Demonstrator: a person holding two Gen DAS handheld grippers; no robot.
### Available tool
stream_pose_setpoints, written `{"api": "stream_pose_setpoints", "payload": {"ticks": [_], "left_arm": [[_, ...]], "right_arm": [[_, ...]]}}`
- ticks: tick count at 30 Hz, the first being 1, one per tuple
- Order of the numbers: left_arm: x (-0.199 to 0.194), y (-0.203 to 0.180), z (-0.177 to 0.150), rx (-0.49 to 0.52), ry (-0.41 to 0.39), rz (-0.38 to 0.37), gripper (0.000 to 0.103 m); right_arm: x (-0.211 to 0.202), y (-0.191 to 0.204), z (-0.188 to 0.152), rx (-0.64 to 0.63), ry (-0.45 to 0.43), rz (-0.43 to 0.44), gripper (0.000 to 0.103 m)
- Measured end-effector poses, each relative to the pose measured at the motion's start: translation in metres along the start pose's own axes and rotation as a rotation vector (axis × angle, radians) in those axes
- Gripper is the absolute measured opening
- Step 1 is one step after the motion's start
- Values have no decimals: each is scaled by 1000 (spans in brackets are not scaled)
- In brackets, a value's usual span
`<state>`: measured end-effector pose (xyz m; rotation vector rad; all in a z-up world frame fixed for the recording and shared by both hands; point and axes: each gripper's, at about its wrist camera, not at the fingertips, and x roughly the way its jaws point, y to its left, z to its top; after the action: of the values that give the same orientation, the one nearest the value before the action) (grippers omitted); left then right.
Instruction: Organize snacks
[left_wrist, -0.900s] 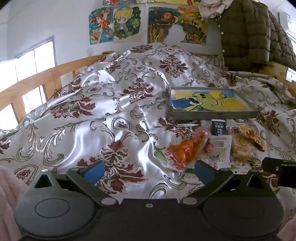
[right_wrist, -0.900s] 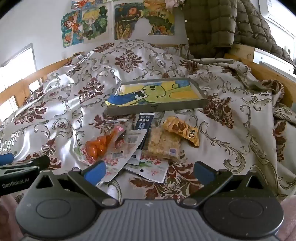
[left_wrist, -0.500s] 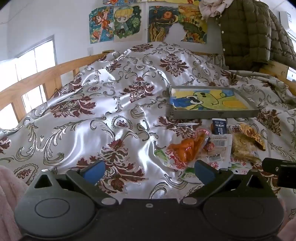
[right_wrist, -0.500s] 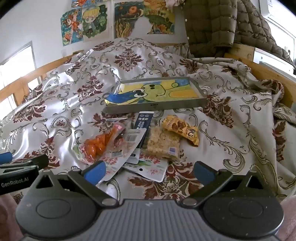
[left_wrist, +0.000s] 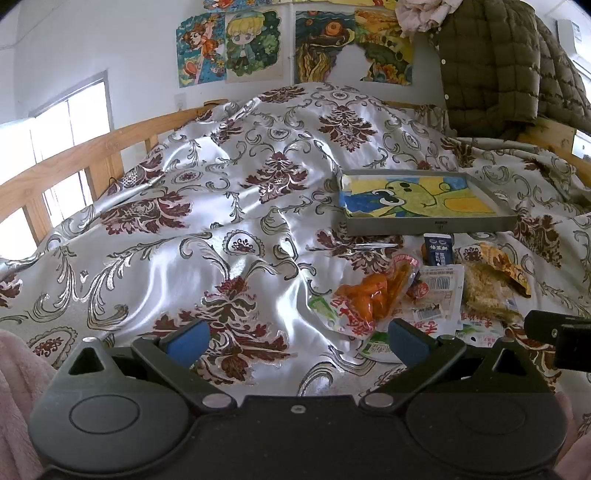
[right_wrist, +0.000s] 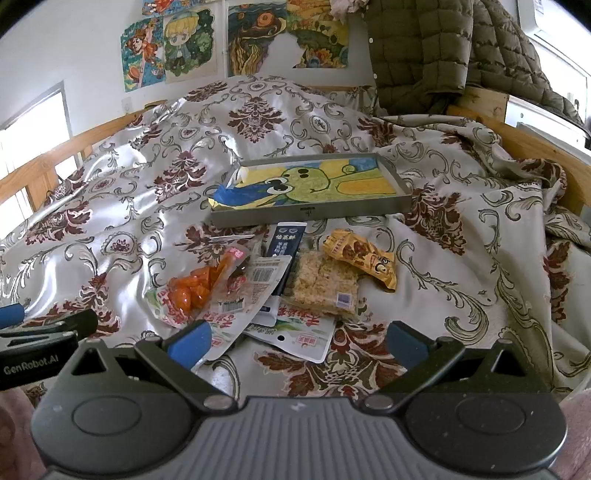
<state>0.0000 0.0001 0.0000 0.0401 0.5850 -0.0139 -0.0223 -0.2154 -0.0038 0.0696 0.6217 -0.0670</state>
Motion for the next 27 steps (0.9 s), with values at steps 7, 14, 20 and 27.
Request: {"api": "stream_pose_setpoints", "payload": {"ticks": [7,14,20,27], "left_arm": [[0,0,0,0,1,3,102],[0,0,0,1,1,2,102],[0,0,0,1,3,4,102],[0,0,0,2,2,3,102]], "right_arm": [[0,-1,0,1,1,0,103],[-1,2,2,0,1,-2,103],[0,-1,0,0,4,-6,103],[1,0,0,-1,5,-6,103]]}}
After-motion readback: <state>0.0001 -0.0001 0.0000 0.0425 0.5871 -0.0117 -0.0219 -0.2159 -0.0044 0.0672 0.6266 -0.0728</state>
